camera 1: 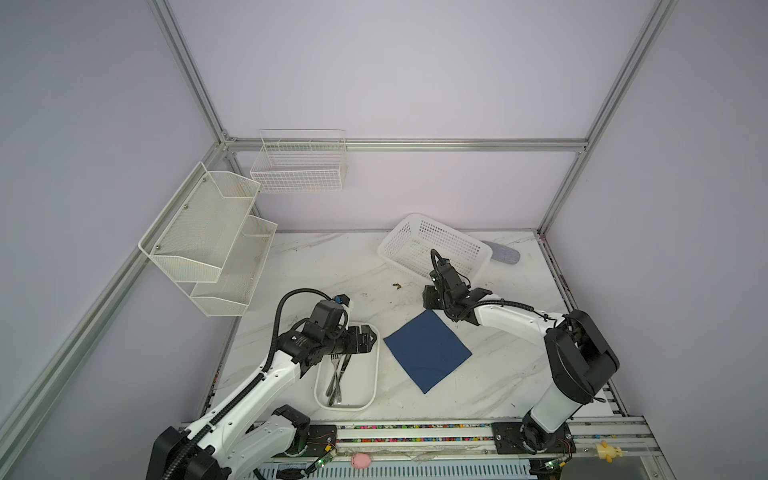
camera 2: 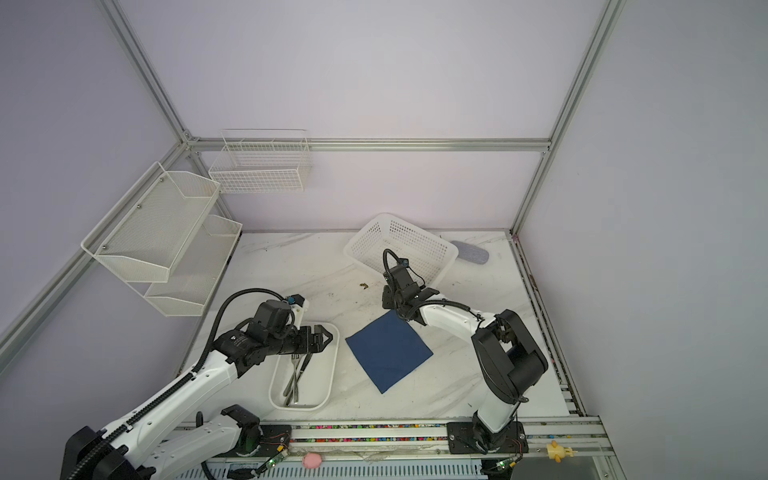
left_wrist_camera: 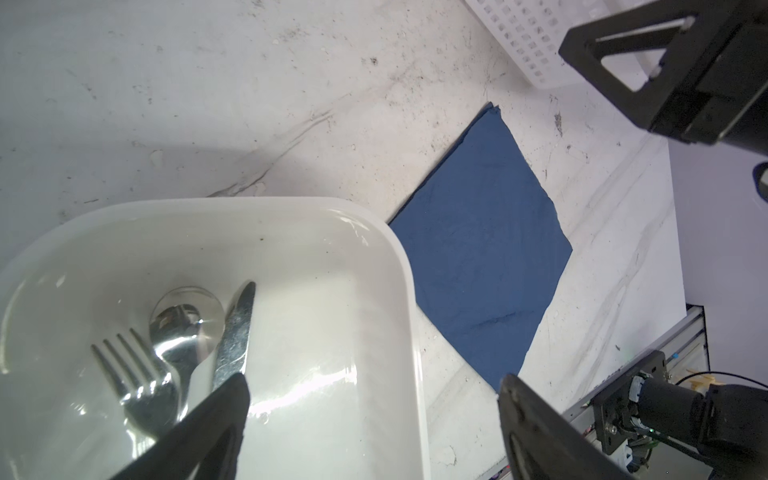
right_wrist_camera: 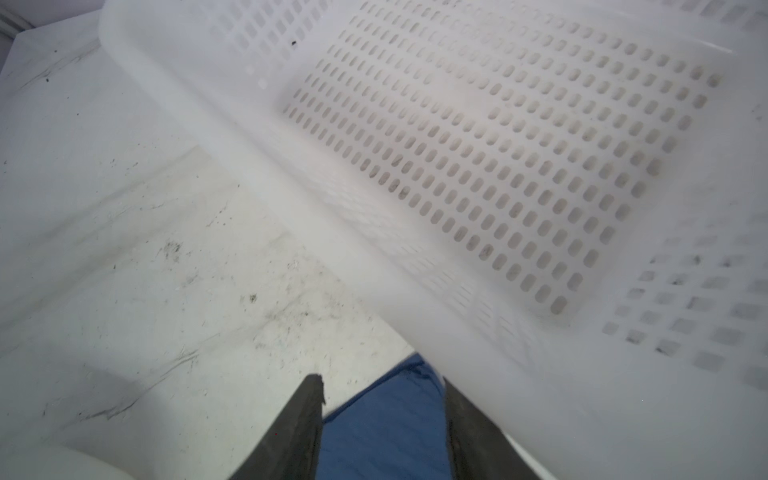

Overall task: Place the utensils on the paper napkin and roll it up
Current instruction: 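Move the left gripper over the tray while the right reaches the napkin, then lower the left gripper toward the fork while the right hovers above napkin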

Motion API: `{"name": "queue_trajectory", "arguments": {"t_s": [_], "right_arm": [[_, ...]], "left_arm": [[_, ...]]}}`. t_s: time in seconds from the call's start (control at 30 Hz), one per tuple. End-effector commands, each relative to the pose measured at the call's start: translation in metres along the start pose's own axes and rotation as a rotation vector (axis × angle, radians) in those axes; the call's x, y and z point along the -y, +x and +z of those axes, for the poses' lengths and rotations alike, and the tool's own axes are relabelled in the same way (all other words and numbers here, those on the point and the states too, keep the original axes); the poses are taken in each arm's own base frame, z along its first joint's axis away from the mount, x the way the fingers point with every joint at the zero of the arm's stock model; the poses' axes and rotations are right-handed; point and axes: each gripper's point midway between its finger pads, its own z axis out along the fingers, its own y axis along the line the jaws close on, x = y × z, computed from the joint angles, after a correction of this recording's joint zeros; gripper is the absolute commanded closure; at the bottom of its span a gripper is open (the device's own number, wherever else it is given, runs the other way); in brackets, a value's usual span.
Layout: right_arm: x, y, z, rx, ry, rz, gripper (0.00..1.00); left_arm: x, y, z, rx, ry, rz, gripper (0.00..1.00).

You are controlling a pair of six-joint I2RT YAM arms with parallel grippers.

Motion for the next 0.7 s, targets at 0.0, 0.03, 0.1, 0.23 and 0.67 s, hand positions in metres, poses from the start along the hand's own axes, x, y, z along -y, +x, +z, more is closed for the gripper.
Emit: {"name": "queue_trajectory", "arguments": {"t_s": [0.0, 0.03, 0.1, 0.23, 0.67], "right_arm": [[0.018, -0.004, 0.011, -0.006, 0.059, -0.021, 0.50], [0.020, -0.006, 0.012, -0.011, 0.060, -0.016, 0.50], [0.015, -0.010, 0.009, -0.010, 0.029, -0.022, 0.50], [-0.004, -0.009, -0.006, -0.019, -0.094, -0.020, 0.50], [-0.027, 0.012, -0.049, -0.078, -0.308, 0.051, 0.49]], "left_arm": [[0.025, -0.027, -0.008, 0.052, 0.022, 0.042, 0.07], [0.027, -0.025, -0.004, 0.037, 0.015, 0.048, 0.07], [0.030, -0.023, 0.003, 0.015, 0.001, 0.057, 0.07], [0.028, -0.020, 0.017, -0.032, -0.066, 0.063, 0.10], [0.007, -0.035, 0.068, -0.123, -0.294, 0.106, 0.22]]}}
